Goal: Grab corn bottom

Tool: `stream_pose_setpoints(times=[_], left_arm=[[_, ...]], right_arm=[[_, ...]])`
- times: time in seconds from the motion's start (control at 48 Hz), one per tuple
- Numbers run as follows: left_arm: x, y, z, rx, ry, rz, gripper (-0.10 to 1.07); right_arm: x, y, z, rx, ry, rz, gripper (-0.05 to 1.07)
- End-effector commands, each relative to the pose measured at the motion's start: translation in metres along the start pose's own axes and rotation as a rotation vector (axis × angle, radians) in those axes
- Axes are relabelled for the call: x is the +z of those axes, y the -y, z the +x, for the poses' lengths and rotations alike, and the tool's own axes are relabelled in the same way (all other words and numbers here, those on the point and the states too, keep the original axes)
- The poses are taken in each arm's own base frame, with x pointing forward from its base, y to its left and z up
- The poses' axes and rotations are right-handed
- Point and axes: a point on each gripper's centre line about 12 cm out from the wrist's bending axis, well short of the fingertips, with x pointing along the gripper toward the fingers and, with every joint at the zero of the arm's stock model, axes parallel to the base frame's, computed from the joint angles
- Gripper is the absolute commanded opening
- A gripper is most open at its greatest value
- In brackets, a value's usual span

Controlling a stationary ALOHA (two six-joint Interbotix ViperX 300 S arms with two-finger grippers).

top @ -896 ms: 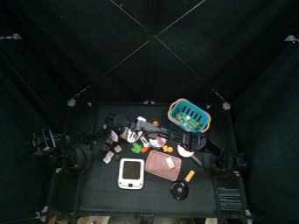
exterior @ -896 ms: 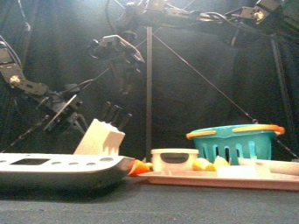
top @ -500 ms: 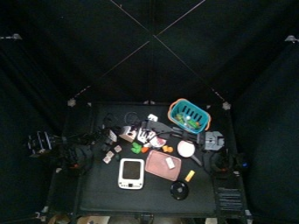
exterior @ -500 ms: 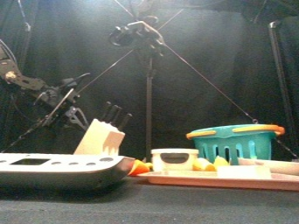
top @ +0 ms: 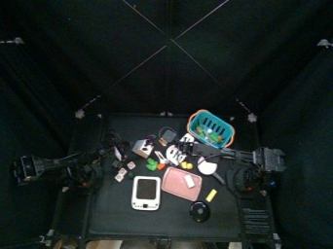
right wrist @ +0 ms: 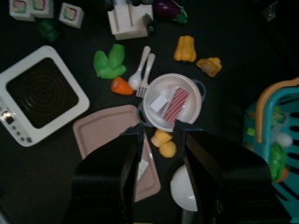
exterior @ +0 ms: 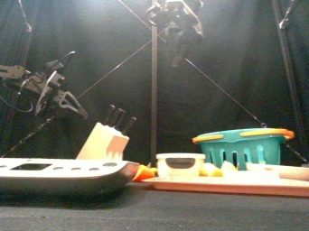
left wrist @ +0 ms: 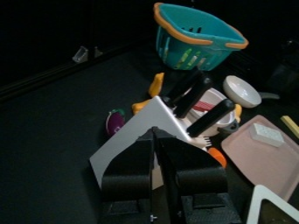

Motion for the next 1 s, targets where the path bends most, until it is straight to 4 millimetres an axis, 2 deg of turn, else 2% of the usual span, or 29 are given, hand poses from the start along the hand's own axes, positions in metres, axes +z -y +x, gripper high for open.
stream_pose_setpoints(times=[0.0,0.25,0.458,0.75,0.979], left_arm=[[0.003,0.009,-0.002,-0.048,0.012,0.035,0.44],[-0.007,0.036,-0.007,-0.192,-0.019,0.148,0.44],[-0.013,0.053,-0.012,-0.291,-0.036,0.225,0.44],[-0.023,0.061,-0.017,-0.337,-0.060,0.240,0.45],[-0.029,0.068,-0.022,-0.380,-0.076,0.254,0.55]], right_arm=[[-0.015,0.006,-0.018,0.077,0.121,0.035,0.74],[-0.066,0.013,-0.002,0.220,0.276,0.066,0.74],[-0.105,0.017,0.023,0.289,0.337,0.031,0.74],[-0.158,0.024,0.073,0.273,0.247,-0.027,0.74],[-0.176,0.035,0.104,0.202,0.165,-0.073,0.74]])
